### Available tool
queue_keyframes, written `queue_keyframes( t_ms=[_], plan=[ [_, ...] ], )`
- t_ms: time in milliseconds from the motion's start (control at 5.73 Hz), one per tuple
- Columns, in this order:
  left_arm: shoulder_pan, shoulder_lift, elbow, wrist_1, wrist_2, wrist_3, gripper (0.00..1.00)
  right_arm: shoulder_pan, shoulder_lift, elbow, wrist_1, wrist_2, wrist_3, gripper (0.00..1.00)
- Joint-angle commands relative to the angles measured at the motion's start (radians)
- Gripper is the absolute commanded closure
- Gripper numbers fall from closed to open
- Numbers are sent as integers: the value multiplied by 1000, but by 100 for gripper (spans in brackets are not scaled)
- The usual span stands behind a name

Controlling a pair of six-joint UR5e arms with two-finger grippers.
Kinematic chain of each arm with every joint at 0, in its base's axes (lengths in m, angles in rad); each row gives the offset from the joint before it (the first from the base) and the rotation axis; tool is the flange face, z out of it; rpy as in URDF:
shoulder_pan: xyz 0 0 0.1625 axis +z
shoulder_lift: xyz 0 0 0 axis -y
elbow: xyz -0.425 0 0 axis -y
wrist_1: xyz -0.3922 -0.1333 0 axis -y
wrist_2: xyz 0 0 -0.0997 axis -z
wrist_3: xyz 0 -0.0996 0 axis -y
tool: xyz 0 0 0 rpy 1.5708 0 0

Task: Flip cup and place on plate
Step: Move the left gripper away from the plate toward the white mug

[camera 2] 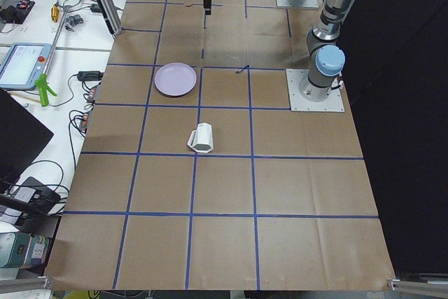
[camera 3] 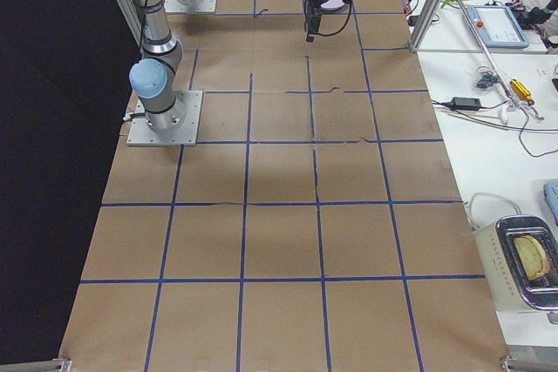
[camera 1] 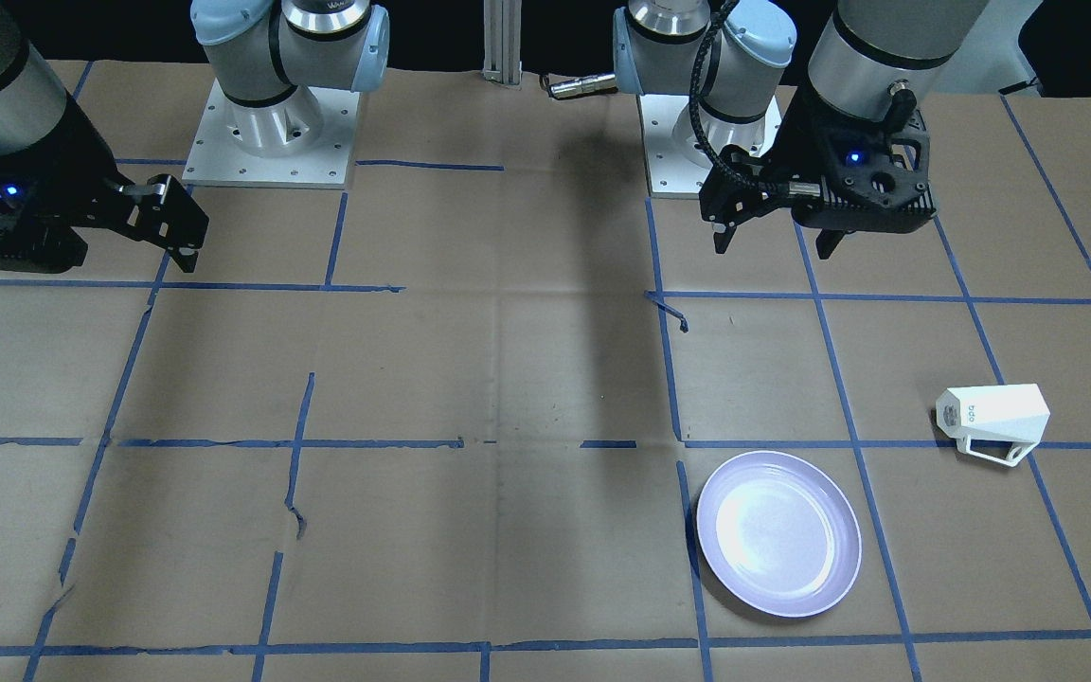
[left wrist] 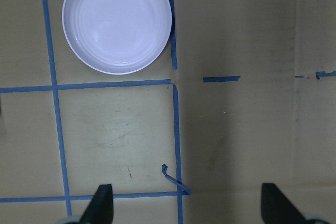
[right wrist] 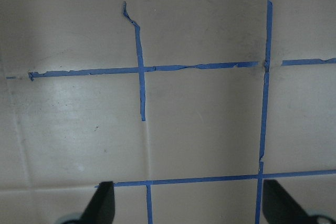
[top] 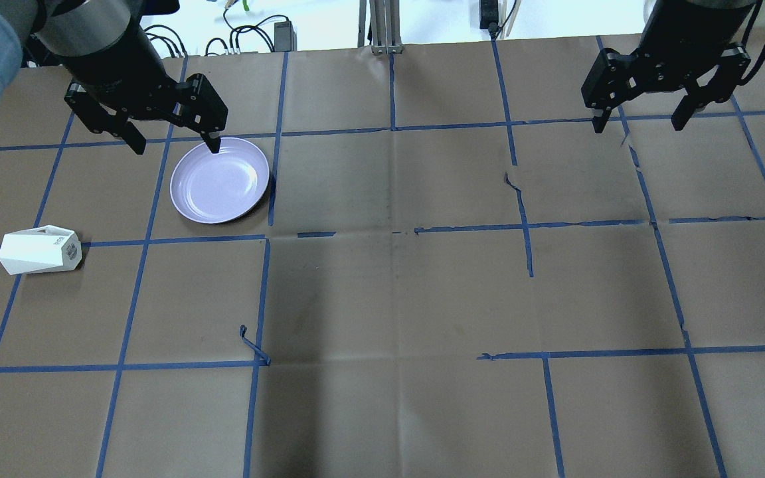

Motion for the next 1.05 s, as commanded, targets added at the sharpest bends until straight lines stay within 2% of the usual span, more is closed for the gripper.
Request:
queue_keyframes(
  t_ms=[0,349,524,873],
  plan=[
    [-1,0,-2,2,0,2,2,0,0,0,0,0,0,0],
    [17,3,-2,0,5,6,2,0,0,0,0,0,0,0],
    [70,10,-2,0,-1,75,1,0,0,0,0,0,0,0],
    [292,46,-7,-16,0,147,1,0,0,0,0,0,0,0]
  ],
)
